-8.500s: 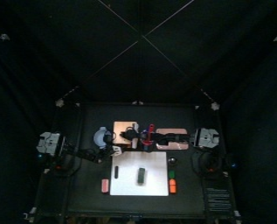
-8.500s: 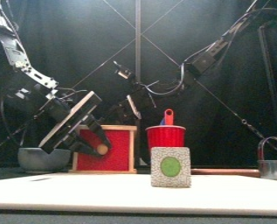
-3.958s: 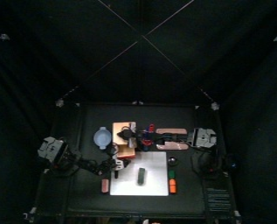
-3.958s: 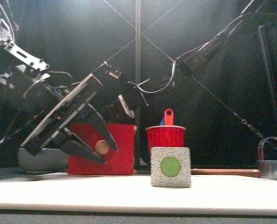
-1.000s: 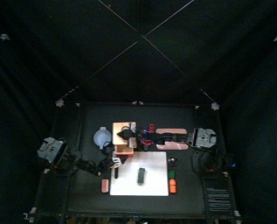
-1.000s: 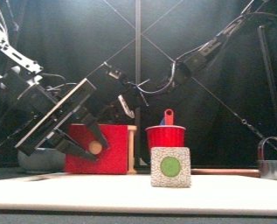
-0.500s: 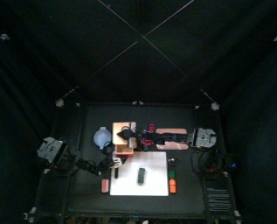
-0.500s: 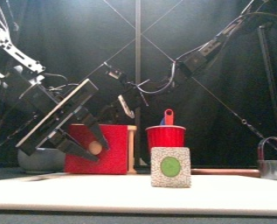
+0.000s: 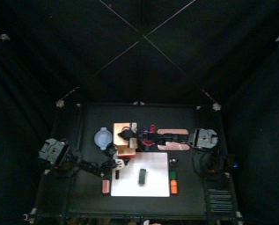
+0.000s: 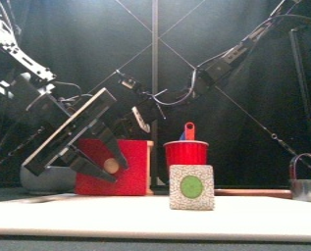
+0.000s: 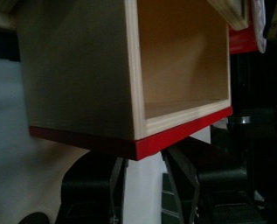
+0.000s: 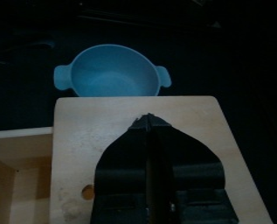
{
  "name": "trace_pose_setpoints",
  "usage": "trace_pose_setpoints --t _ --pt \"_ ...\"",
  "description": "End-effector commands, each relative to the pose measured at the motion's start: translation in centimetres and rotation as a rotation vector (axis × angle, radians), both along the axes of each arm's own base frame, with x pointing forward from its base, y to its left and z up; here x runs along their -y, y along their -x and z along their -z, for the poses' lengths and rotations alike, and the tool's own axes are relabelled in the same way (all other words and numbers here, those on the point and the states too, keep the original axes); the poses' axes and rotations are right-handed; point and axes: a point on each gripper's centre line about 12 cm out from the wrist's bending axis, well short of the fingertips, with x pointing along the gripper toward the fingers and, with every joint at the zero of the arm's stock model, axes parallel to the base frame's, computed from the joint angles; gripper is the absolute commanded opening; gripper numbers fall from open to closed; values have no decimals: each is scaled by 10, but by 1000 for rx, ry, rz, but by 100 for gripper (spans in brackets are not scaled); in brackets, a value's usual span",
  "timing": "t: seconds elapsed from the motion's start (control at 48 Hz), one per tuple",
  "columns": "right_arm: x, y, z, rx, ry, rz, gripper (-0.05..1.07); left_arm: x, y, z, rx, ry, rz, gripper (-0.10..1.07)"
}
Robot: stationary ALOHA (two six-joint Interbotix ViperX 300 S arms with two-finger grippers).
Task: Open drawer
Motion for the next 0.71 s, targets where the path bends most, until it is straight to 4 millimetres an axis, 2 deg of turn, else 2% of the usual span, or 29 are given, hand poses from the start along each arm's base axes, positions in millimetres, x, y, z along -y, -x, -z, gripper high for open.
trace_pose_setpoints --t 0.0,0.292,0.688 --pt "12 6 10 -38 -9 30 4 18 -1 -1 -2 30 52 69" --pt "14 7 15 -56 -10 34 4 26 5 2 -22 56 67 69" --pt "15 7 16 -60 -11 38 4 24 7 -1 -14 46 59 69"
